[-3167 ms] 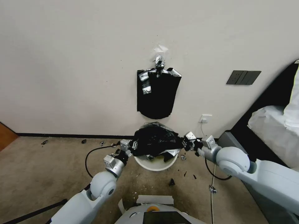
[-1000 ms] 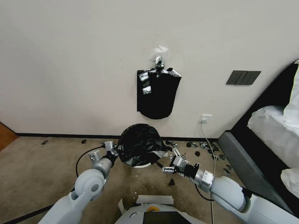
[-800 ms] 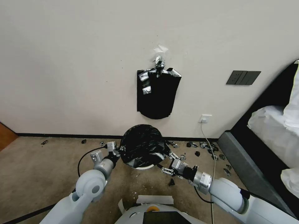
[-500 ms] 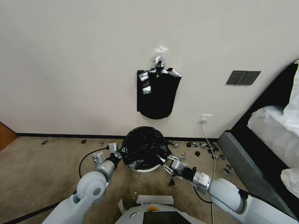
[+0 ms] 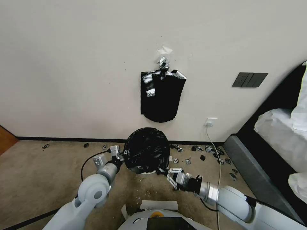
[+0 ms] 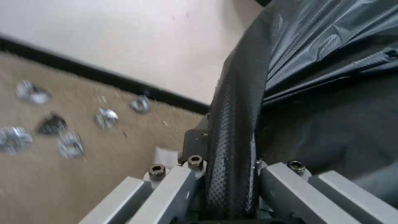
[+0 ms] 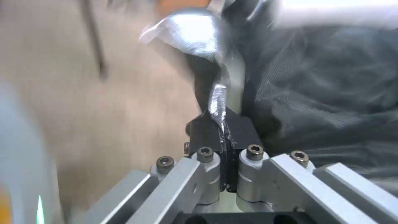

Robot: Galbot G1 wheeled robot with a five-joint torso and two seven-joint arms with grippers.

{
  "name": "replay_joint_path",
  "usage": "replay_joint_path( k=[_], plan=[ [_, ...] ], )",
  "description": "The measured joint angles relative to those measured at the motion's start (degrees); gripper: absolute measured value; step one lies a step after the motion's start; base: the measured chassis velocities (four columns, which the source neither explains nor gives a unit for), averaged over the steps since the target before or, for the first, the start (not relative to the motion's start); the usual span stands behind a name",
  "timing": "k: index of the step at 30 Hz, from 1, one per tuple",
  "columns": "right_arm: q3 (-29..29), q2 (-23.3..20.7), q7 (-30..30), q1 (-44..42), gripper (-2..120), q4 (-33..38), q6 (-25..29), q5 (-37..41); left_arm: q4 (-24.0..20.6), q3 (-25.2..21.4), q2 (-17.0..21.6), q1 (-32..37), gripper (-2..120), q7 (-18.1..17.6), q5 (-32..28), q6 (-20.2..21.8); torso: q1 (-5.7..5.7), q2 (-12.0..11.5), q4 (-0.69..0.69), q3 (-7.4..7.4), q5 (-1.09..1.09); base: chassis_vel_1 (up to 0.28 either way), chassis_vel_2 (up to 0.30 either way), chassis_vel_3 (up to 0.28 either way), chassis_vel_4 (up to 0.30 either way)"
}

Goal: Place a trash bag onto the trash bin.

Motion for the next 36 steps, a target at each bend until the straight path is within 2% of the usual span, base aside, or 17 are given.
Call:
replay_joint_path(
  k=[2,6,15,18,21,23,26,28,30,33,35,36],
  plan=[
    [-0.6,1.7,1.1,0.1,0,-2.9,0.0,-2.9,-2.5,-0.5,-0.1,1.9,1,-1.2,-1.5,1.2,0.00,0.0,0.01,0.00,0.00,0.000,0.000,0.000,0.000],
    [-1.3,2.7,3.0,1.2,0,-6.2,-0.6,-3.8,-4.9,-0.9,0.0,3.3,1,-2.7,-2.7,2.6,0.00,0.0,0.02,0.00,-0.01,0.000,0.000,0.000,0.000],
    [-1.8,3.0,5.1,1.3,0,-8.5,-2.3,-3.2,-4.8,-1.0,0.1,3.1,1,-3.7,-3.1,3.3,0.00,0.0,0.01,0.00,-0.01,0.000,0.000,0.000,0.000],
    [-1.6,2.9,5.4,0.5,7,-7.8,-2.4,-2.1,-4.0,-0.9,-0.5,3.1,1,-3.7,-3.0,2.8,0.00,0.0,0.00,0.00,0.00,0.000,0.000,0.000,0.000],
    [-0.4,2.6,5.6,-1.1,23,-7.1,-2.2,-1.1,-2.1,-0.9,-1.5,2.3,1,-3.7,-2.3,1.3,0.00,0.0,0.01,0.00,-0.02,0.000,0.000,0.000,0.000],
    [-0.1,2.5,5.7,-1.5,26,-7.1,-2.1,-1.0,-1.5,-1.0,-1.6,2.0,1,-3.7,-2.2,0.9,0.00,0.0,0.01,0.00,-0.01,0.000,0.000,0.000,0.000],
    [0.9,2.4,6.4,-2.7,41,-7.3,-1.7,-0.9,-0.7,-1.5,-1.6,1.3,1,-3.8,-2.0,0.2,0.00,0.0,0.01,0.00,-0.01,0.000,0.000,0.000,0.000],
    [1.2,2.4,6.7,-3.1,45,-7.4,-1.4,-0.9,-0.5,-1.6,-1.5,1.3,1,-3.8,-2.0,0.0,0.00,0.0,0.01,0.00,-0.01,0.000,0.000,0.000,0.000],
    [2.0,2.3,7.8,-4.1,54,-7.3,-1.2,-0.8,0.0,-1.9,-1.3,1.0,1,-3.7,-1.5,-0.7,0.00,0.0,0.01,0.00,0.00,0.000,0.000,0.000,0.000],
    [3.1,2.0,8.5,-5.7,63,-6.2,-1.1,0.3,0.9,-2.0,-1.1,0.7,1,-3.3,0.2,-1.7,0.00,0.0,0.01,0.00,0.00,0.000,0.000,0.000,0.000],
    [4.4,1.1,10.3,-8.8,73,-3.0,-1.7,3.2,2.5,-1.5,-1.1,0.4,1,-2.0,4.5,-3.4,0.00,0.0,0.01,0.00,0.00,0.000,0.000,0.000,0.000],
    [4.4,1.1,10.3,-8.8,73,-3.0,-1.7,3.2,2.5,-1.5,-1.1,0.4,1,-2.0,4.5,-3.4,0.00,0.0,0.01,0.00,0.00,0.000,0.000,0.000,0.000]
  ],
)
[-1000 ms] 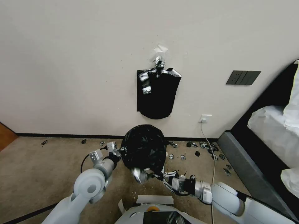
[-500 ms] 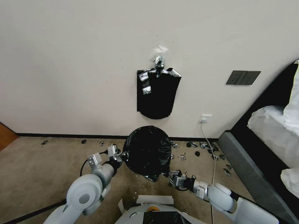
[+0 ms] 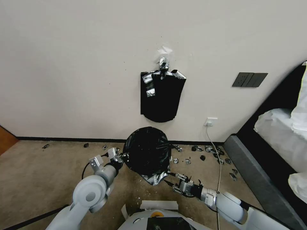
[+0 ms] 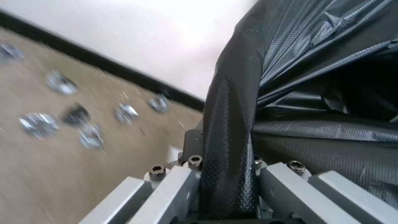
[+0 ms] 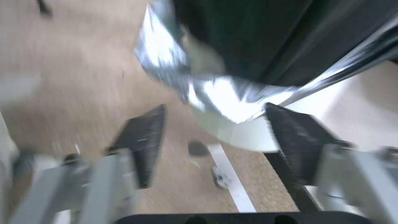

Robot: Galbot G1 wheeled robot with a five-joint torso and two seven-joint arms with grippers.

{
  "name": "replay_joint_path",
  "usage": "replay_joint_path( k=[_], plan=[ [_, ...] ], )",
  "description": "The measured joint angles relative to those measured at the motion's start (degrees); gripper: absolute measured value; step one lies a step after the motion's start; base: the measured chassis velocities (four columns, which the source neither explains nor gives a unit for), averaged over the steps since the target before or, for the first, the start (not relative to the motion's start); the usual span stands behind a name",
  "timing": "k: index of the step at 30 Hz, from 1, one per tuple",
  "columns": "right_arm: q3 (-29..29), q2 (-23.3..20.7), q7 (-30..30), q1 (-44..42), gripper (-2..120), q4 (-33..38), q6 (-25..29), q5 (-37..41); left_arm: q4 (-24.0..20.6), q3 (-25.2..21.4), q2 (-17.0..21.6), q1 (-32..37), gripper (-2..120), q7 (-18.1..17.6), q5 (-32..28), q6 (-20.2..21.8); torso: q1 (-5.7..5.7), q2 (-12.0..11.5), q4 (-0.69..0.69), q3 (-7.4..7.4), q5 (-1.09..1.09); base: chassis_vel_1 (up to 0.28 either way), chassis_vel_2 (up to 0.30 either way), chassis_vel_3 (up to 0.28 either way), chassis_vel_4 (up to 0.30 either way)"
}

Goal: Place a trash bag onto the trash bin.

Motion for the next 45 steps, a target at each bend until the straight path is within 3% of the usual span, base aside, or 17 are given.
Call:
replay_joint_path(
  k=[3,5,8,9,12,13,15,16,19,21,25,32,45],
  plan=[
    [1.4,-1.7,4.8,-3.3,86,8.0,-6.4,5.9,1.6,1.7,-1.1,0.5,1,1.9,8.1,-3.8,0.00,0.0,-0.02,0.00,-0.01,0.000,0.000,0.000,0.000],
    [1.6,-2.1,5.9,-3.4,84,9.9,-8.1,7.8,1.8,2.1,-1.4,0.7,1,2.2,9.4,-4.5,0.00,0.0,0.01,0.00,0.00,0.000,0.000,0.000,0.000],
    [3.1,-2.9,10.6,-3.7,69,18.2,-15.8,17.9,2.6,5.2,-2.8,0.8,1,3.2,15.4,-7.4,0.00,0.0,0.00,0.00,-0.01,0.000,0.000,0.000,0.000],
    [3.1,-2.9,10.6,-3.7,69,18.2,-15.8,17.9,2.6,5.2,-2.8,0.8,1,3.2,15.4,-7.4,0.00,0.0,0.00,0.00,-0.01,0.000,0.000,0.000,0.000],
    [2.4,-2.4,15.1,0.7,54,23.2,-25.2,29.9,3.2,8.7,-4.0,0.8,1,3.9,21.1,-9.1,0.00,0.0,-0.02,0.00,-0.01,0.000,0.000,0.000,0.000],
    [2.4,-2.4,15.1,0.7,54,23.2,-25.2,29.9,3.2,8.7,-4.0,0.8,1,3.9,21.1,-9.1,0.00,0.0,-0.02,0.00,-0.01,0.000,0.000,0.000,0.000],
    [-0.2,-1.1,18.5,7.2,44,23.6,-31.7,39.2,3.8,10.9,-4.8,0.3,1,4.0,24.1,-9.6,0.00,0.0,0.00,0.00,0.01,0.000,0.000,0.000,0.000],
    [-0.2,-1.1,18.5,7.2,44,23.6,-31.7,39.2,3.8,10.9,-4.8,0.3,1,4.0,24.1,-9.6,0.00,0.0,0.00,0.00,0.01,0.000,0.000,0.000,0.000],
    [-5.8,1.1,25.3,20.3,28,23.6,-38.6,53.9,4.8,14.4,-5.4,-0.8,1,4.5,29.2,-9.7,0.00,0.0,-0.01,0.00,0.01,0.000,0.000,0.000,0.000],
    [-7.9,1.7,27.8,24.3,25,23.5,-40.1,57.6,5.0,15.2,-5.5,-1.0,1,4.8,30.6,-9.7,0.00,0.0,0.00,0.00,-0.01,0.000,0.000,0.000,0.000],
    [-18.7,6.1,39.0,40.3,5,23.3,-46.6,69.9,6.0,18.7,-6.9,-2.1,1,5.6,36.2,-9.3,0.00,0.0,0.00,0.01,-0.01,0.000,0.000,0.000,0.000],
    [-28.5,12.4,50.3,51.0,0,19.6,-52.1,74.0,6.6,19.9,-7.9,-1.9,1,5.6,38.2,-8.7,0.00,0.0,0.01,0.01,-0.02,0.000,0.000,0.000,0.000],
    [-36.6,17.3,58.9,53.5,0,10.6,-56.3,69.2,5.4,21.0,-8.3,-0.9,1,5.6,38.2,-8.3,0.00,0.0,-0.01,0.00,0.00,0.000,0.000,0.000,0.000]
  ],
)
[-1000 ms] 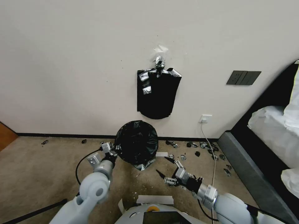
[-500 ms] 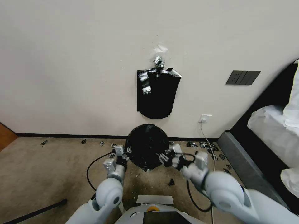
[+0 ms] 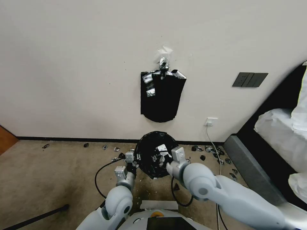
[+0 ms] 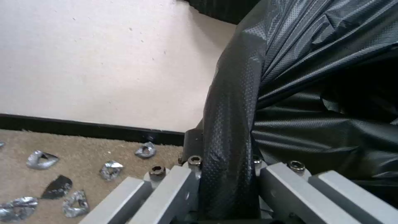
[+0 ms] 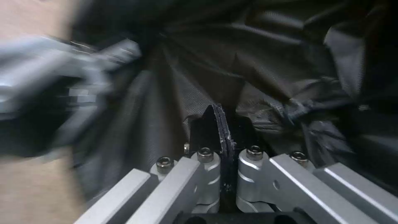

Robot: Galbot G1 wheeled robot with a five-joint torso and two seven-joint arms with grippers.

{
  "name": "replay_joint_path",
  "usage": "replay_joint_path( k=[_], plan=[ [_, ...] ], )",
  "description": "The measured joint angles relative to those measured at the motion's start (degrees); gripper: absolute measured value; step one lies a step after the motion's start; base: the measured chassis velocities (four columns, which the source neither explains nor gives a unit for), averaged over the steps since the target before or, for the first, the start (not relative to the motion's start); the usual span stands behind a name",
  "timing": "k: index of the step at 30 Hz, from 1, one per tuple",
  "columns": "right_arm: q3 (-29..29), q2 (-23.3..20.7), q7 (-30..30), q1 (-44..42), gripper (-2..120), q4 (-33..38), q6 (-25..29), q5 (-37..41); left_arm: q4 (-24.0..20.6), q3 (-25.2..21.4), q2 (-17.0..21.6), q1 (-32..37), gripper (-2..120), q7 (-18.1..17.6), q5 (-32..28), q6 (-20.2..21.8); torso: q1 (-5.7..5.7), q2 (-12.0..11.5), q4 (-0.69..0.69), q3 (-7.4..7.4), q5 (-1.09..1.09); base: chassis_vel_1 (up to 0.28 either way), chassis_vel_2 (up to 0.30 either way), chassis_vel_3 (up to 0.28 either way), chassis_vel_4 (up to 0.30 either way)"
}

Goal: Place a trash bag onto the trash bin.

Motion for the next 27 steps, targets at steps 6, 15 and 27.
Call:
replay_joint_path(
  k=[6,15,27],
  plan=[
    [-2.0,0.7,1.1,0.7,0,-3.0,-1.0,-2.8,-0.2,0.8,-0.4,0.3,1,0.0,0.4,0.2,0.00,0.0,0.00,0.00,0.00,0.000,0.000,0.000,0.000],
    [-2.7,1.5,4.2,1.7,0,-6.1,-2.1,-2.1,-0.5,1.6,-0.8,0.7,1,0.0,0.7,0.3,0.00,0.0,0.00,0.00,0.00,0.000,0.000,0.000,0.000],
    [-4.0,2.2,5.5,1.6,0,-9.0,-2.7,-3.1,-0.7,2.3,-1.4,1.1,1,0.0,0.9,0.7,0.00,0.0,0.00,0.00,0.00,0.000,0.000,0.000,0.000]
  ],
)
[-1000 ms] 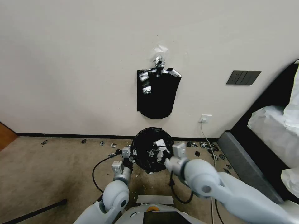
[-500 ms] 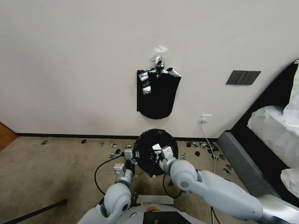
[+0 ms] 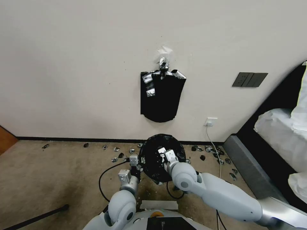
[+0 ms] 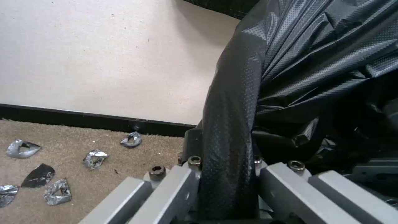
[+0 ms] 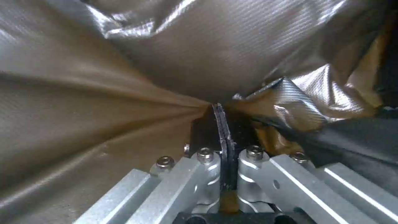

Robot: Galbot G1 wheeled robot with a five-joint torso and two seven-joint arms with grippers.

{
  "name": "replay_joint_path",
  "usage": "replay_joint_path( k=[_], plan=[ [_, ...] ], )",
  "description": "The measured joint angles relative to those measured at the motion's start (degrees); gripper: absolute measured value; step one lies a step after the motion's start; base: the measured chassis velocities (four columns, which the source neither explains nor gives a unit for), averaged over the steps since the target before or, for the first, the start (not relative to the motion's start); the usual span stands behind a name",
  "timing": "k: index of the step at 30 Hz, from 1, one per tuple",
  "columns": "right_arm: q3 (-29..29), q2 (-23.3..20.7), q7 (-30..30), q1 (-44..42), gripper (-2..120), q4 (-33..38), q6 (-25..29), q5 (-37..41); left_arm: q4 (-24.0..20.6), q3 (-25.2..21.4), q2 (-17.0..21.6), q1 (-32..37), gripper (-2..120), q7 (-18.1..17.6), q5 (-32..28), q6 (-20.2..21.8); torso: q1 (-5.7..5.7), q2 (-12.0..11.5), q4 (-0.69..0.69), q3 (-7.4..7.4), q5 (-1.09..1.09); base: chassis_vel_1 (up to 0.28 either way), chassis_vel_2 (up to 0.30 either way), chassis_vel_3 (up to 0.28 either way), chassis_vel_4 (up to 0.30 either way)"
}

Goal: Place a trash bag onto the trash bin.

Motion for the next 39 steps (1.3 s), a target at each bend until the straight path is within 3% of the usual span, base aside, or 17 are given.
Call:
replay_joint_path(
  k=[39],
  plan=[
    [-1.2,1.9,-0.1,0.7,0,-7.1,0.0,-0.7,-1.8,1.0,-0.6,2.2,1,0.4,0.8,0.7,0.00,0.0,0.00,0.00,0.00,0.000,0.000,0.000,0.000]
  ],
)
